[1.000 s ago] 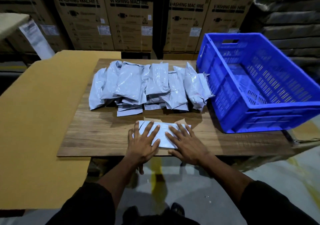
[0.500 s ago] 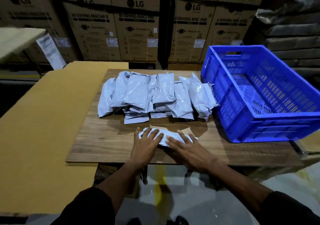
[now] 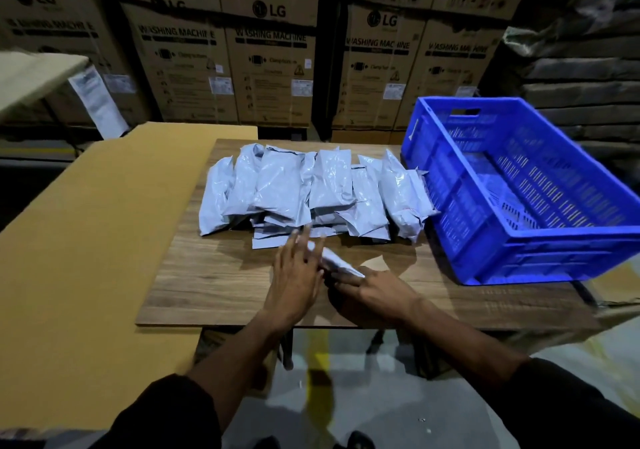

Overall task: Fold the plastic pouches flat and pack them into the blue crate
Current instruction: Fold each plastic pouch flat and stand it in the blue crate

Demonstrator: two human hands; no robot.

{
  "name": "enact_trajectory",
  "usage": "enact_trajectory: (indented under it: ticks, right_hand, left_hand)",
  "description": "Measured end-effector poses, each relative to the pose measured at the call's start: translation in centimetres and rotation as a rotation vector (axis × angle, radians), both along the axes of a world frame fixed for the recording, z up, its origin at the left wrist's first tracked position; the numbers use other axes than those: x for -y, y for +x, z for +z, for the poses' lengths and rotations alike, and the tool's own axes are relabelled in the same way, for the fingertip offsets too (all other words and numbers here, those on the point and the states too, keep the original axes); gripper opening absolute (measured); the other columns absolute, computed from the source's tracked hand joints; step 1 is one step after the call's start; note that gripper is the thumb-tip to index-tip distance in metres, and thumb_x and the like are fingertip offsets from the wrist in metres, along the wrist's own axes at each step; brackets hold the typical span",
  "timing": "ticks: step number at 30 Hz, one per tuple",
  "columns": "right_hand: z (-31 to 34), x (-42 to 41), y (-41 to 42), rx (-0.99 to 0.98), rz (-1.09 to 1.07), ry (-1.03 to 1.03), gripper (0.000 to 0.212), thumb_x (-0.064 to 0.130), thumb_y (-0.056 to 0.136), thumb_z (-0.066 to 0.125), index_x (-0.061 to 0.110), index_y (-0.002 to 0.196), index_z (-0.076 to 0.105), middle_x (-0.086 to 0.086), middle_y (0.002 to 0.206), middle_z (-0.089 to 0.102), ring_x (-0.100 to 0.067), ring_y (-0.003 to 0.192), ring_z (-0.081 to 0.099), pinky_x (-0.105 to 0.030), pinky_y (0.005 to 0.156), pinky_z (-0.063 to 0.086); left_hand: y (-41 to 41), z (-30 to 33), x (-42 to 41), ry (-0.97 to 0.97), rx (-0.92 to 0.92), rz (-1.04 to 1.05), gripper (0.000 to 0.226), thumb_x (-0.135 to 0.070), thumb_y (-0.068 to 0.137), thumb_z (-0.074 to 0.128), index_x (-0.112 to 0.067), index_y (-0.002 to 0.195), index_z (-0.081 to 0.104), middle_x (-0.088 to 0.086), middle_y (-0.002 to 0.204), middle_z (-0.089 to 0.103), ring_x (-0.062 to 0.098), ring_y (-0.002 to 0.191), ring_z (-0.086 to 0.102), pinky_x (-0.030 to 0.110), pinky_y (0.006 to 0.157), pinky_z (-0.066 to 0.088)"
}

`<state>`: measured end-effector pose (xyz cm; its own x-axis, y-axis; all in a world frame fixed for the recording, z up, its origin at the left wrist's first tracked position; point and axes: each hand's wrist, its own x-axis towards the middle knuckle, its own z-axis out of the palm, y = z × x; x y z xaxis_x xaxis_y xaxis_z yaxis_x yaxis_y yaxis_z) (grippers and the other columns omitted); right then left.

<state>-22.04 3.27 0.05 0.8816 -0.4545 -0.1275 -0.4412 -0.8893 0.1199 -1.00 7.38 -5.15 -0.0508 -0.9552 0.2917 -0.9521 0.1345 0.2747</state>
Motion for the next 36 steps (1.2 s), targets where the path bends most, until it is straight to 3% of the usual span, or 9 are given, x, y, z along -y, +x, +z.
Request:
enact_trajectory:
  ticks: [1, 3, 5, 8, 12, 18, 24, 29, 36]
  right_hand:
    - [0.1, 0.2, -0.2, -0.024, -0.025, -0.003, 0.063, 0.035, 0.091, 0.015, 0.026, 0.144, 0.047, 0.006, 0.157, 0.039, -0.039, 0.098, 0.063, -0.047, 0.065, 0.055]
    - [0.5, 0.3, -0.7, 0.038, -0.103, 0.002, 0.053, 0.022, 0.095, 0.035, 0.025, 0.147, 0.046, 0.007, 0.16, 0.034, -0.038, 0.097, 0.065, -0.045, 0.069, 0.054]
    - [1.1, 0.6, -1.7, 0.2, -0.155, -0.021, 0.058, 0.005, 0.082, 0.058, 0.021, 0.138, 0.057, 0.003, 0.153, 0.047, -0.036, 0.084, 0.069, -0.04, 0.06, 0.053]
    - [3.2, 0.7, -3.4, 0.451, -0.244, -0.066, 0.06, -0.004, 0.07, 0.072, 0.015, 0.127, 0.067, -0.001, 0.139, 0.06, -0.03, 0.077, 0.072, -0.035, 0.061, 0.057]
    - [7.4, 2.5, -5.7, 0.741, -0.307, -0.152, 0.045, -0.001, 0.085, 0.064, 0.011, 0.128, 0.066, -0.001, 0.138, 0.062, -0.029, 0.094, 0.074, -0.045, 0.074, 0.061]
    - [15.6, 8.6, -12.2, 1.001, -0.39, -0.385, 0.038, 0.006, 0.087, 0.055, 0.007, 0.123, 0.07, -0.009, 0.125, 0.069, -0.029, 0.098, 0.073, -0.041, 0.084, 0.058]
    - [18.4, 16.6, -20.8, 0.881, -0.65, -0.392, 0.055, 0.025, 0.078, 0.042, 0.013, 0.124, 0.069, -0.02, 0.116, 0.071, -0.041, 0.094, 0.07, -0.047, 0.085, 0.056]
    - [13.5, 20.5, -22.2, 0.468, -0.763, -0.166, 0.043, 0.012, 0.083, 0.051, 0.014, 0.125, 0.06, -0.028, 0.111, 0.068, -0.049, 0.095, 0.064, -0.05, 0.083, 0.054]
    - [8.7, 21.3, -22.0, 0.188, -0.643, -0.062, 0.025, 0.005, 0.084, 0.054, 0.006, 0.109, 0.052, -0.024, 0.111, 0.064, -0.044, 0.097, 0.063, -0.046, 0.073, 0.049]
  left_hand:
    - [-0.1, -0.3, -0.4, -0.023, -0.061, 0.043, 0.076, -0.029, 0.098, 0.053, -0.019, 0.162, 0.014, 0.014, 0.17, 0.009, 0.036, 0.155, 0.017, 0.052, 0.117, 0.027]
    - [-0.5, -1.0, -1.1, -0.044, -0.108, 0.095, 0.078, -0.039, 0.1, 0.043, -0.015, 0.163, 0.005, 0.013, 0.17, -0.002, 0.033, 0.156, 0.013, 0.05, 0.119, 0.025]
    - [-0.9, -2.4, -1.4, 0.021, -0.087, 0.073, 0.08, -0.045, 0.102, 0.041, -0.017, 0.163, -0.001, 0.01, 0.171, -0.004, 0.032, 0.156, 0.012, 0.053, 0.12, 0.024]
    - [-2.1, -4.0, -1.2, 0.151, -0.018, 0.025, 0.079, -0.048, 0.101, 0.044, -0.018, 0.162, 0.003, 0.013, 0.17, 0.002, 0.037, 0.154, 0.015, 0.058, 0.117, 0.028]
    - [-4.8, -4.3, -1.0, 0.273, 0.083, -0.037, 0.072, -0.052, 0.103, 0.032, -0.016, 0.162, 0.01, 0.015, 0.169, 0.003, 0.037, 0.154, 0.011, 0.053, 0.121, 0.019]
    - [-10.5, -4.3, 1.5, 0.28, 0.112, -0.055, 0.07, -0.053, 0.096, 0.032, -0.013, 0.153, 0.037, 0.018, 0.161, 0.03, 0.04, 0.145, 0.033, 0.059, 0.113, 0.034]
    - [-16.7, -4.0, 5.0, 0.254, 0.084, 0.02, 0.066, -0.051, 0.091, 0.042, -0.009, 0.141, 0.053, 0.02, 0.149, 0.049, 0.04, 0.132, 0.05, 0.059, 0.102, 0.045]
    - [-19.3, -4.3, 6.7, 0.288, 0.074, 0.162, 0.068, -0.053, 0.089, 0.039, -0.009, 0.135, 0.061, 0.019, 0.142, 0.056, 0.039, 0.124, 0.055, 0.058, 0.1, 0.047]
    - [-19.5, -4.9, 7.0, 0.273, 0.059, 0.228, 0.069, -0.052, 0.088, 0.041, -0.005, 0.133, 0.062, 0.019, 0.139, 0.057, 0.039, 0.124, 0.052, 0.052, 0.105, 0.026]
